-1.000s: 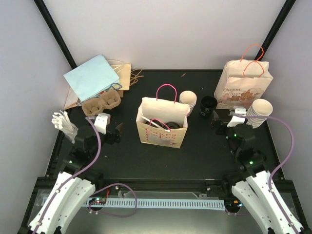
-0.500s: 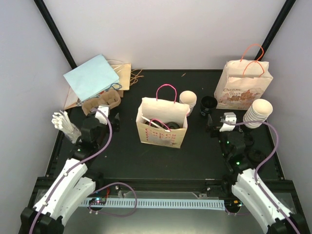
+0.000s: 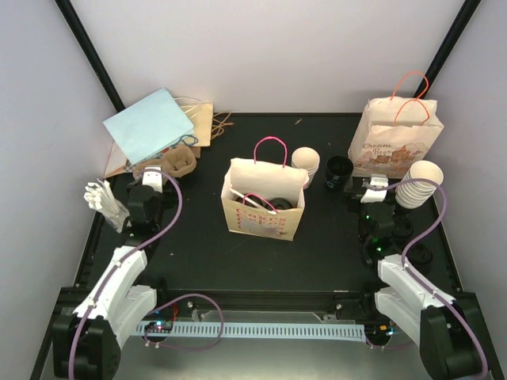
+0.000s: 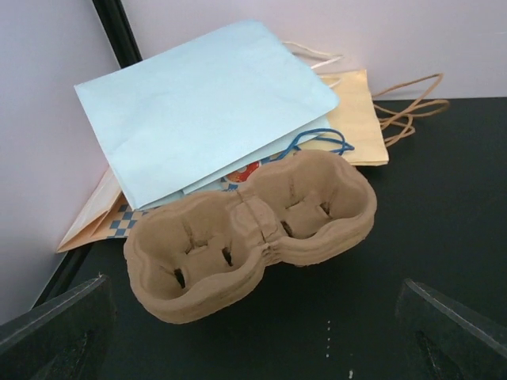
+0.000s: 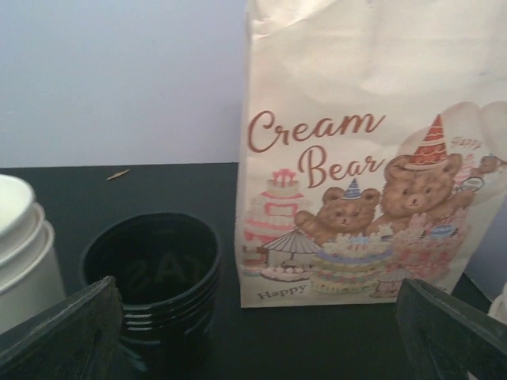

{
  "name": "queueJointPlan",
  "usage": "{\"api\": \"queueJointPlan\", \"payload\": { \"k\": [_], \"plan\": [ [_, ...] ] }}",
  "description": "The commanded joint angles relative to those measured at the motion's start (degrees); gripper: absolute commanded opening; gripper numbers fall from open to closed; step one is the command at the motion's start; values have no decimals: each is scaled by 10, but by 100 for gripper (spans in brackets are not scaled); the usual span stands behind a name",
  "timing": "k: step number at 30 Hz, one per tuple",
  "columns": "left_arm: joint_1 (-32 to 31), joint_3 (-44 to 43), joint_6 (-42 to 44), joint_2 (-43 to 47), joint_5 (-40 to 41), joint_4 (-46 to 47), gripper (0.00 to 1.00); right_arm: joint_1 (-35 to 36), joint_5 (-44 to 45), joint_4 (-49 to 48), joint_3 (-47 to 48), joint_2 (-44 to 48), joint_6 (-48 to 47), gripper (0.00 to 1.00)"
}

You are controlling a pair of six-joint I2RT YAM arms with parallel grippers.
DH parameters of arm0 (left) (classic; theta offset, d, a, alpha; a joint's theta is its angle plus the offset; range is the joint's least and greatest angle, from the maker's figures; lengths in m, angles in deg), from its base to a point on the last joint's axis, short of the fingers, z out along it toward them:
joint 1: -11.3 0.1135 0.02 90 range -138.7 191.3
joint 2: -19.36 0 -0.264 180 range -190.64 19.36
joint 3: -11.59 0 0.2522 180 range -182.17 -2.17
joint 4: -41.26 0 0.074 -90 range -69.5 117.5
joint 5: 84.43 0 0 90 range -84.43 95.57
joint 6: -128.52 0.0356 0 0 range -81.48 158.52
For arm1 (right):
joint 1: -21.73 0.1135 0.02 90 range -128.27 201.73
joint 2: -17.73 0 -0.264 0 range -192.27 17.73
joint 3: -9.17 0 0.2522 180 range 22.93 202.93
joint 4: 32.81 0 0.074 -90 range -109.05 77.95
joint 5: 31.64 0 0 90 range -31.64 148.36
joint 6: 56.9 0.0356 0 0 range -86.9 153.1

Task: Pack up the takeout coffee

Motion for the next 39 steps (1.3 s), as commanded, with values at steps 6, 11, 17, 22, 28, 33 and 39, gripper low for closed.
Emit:
{"api": "queueJointPlan", "payload": {
  "k": [6, 11, 17, 22, 28, 33, 39],
  "plan": [
    [22, -1, -11, -83, 45, 101, 99, -44, -3, -164, -14, -98, -8, 96],
    [35, 41, -32, -120, 53, 215, 99, -62, -43, -209, -15, -142, -14, 97],
    [40, 44, -32, -182, 26, 270, 99, -101, -120, -222, 15, -193, -19, 97],
    [41, 19, -9, -230, -22, 289, 99, -127, -154, -284, 15, -256, -3, 98],
    [44, -7, 24, -270, -39, 307, 99, -127, -148, -301, 22, -292, 1, 100],
    [48, -35, 25, -302, -60, 279, 99, -128, -136, -265, 45, -298, 6, 100],
    [51, -30, 27, -297, -79, 283, 99, -127, -138, -264, 46, -299, 3, 100]
  ]
}}
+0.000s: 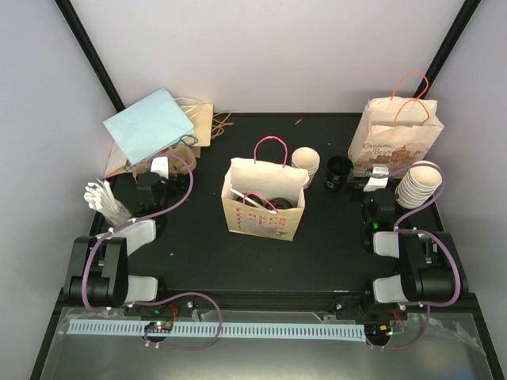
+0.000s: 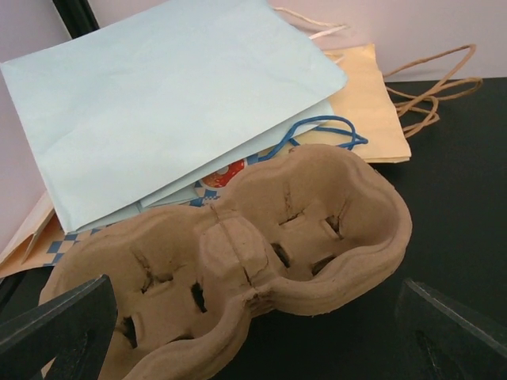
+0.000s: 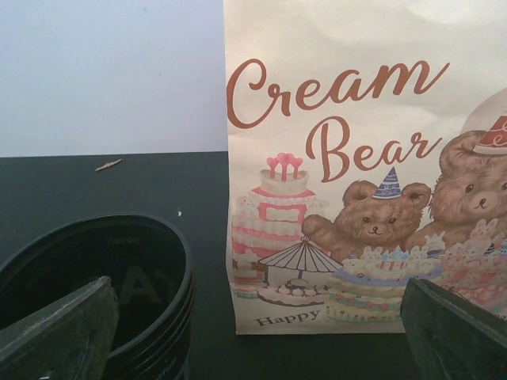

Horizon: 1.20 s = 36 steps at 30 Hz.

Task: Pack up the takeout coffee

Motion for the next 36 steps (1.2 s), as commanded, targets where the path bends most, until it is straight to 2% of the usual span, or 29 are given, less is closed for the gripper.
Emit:
{"api": "queueJointPlan", "payload": {
  "k": [1, 4, 8, 13, 17, 19, 21, 36],
  "plan": [
    [5, -7, 7, 5, -44, 24, 99, -3, 1, -14, 8, -2, -1, 100],
    [4, 32, 9, 7, -98, 113, 99, -3, -11, -10, 10, -3, -5, 100],
    [3, 44, 19, -26, -108, 162, 99, -3, -10, -10, 10, -4, -6, 100],
    [3, 45, 18, -24, -118, 155, 99, -3, -10, -10, 10, -4, -6, 100],
    [2, 92, 35, -49, -131, 275, 99, -3, -11, -10, 10, -4, -6, 100],
    [2, 89, 33, -44, -129, 262, 99, -3, -11, -10, 11, -4, -6, 100],
    [1, 71, 19, -33, -117, 203, 99, -3, -11, -10, 11, -4, -5, 100],
    [2, 70, 17, -34, -109, 207, 99, -3, -11, -9, 11, -4, -6, 100]
  ]
}}
